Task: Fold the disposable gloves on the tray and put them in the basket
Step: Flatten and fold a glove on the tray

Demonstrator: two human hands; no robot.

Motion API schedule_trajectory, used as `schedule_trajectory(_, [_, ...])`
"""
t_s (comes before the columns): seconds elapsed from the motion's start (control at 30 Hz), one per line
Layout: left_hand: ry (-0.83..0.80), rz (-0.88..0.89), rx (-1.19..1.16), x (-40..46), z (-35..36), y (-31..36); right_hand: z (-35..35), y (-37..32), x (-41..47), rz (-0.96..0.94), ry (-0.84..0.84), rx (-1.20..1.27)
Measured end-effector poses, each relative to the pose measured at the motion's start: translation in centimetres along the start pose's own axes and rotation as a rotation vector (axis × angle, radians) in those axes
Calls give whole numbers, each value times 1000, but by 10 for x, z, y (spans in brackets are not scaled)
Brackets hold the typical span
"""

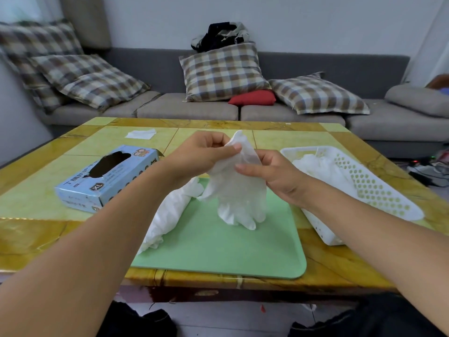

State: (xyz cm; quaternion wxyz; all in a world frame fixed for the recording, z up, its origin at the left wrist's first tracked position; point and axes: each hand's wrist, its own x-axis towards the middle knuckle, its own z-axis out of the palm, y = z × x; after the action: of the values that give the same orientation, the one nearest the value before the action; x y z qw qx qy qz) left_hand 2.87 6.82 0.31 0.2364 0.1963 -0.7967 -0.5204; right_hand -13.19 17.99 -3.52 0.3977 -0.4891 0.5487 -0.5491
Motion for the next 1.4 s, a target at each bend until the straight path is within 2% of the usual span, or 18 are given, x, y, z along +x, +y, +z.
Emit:
schedule_trajectory(0.1, [22,19,-3,-3,0,9,7,-8,0,-67,139,5])
schedule_trajectory(0.2, [-204,-100,-30,-9,-14,9,8,-16,-3,43,102,258])
schedule_trajectory(0.27, [-268,-174,-63,-11,-16,-2,4,-19,-5,179,40,371])
schedule_trajectory(0.4, [-51,-338,-308,-2,-7,-16,-6,-15,-4,377,-27,392])
schedule_trajectory(0.5, [-54,-454,-244,6,-8,-22,-11,-4,1,435,-20,324])
schedule_trajectory(0.6, [21,-503,-155,14,-2,-33,-11,9,9,430,102,231])
schedule_trajectory(0.67, [142,-368,-152,21,2,-31,-11,7,14,271,220,140])
schedule_trajectory(0.73, [258,-90,-199,29,-1,-19,-15,-5,19,-30,330,65])
schedule_trajectory(0.8, [286,140,-218,32,-7,0,-19,-23,17,-281,349,23])
schedule_trajectory(0.9, [224,236,-162,30,-11,7,-25,-36,7,-385,296,-57])
schedule_trajectory(1.03, [103,124,49,16,3,-33,-28,0,-1,-138,261,-204])
schedule_trajectory(1.13, [-172,-2,256,3,9,-70,-28,31,-11,16,80,-424])
schedule_trajectory(1.23, [-441,-73,454,-7,6,-86,-27,40,-20,20,-106,-665])
schedule_trajectory(1.4, [-645,-70,577,-14,13,-80,-19,38,-31,98,-390,-737])
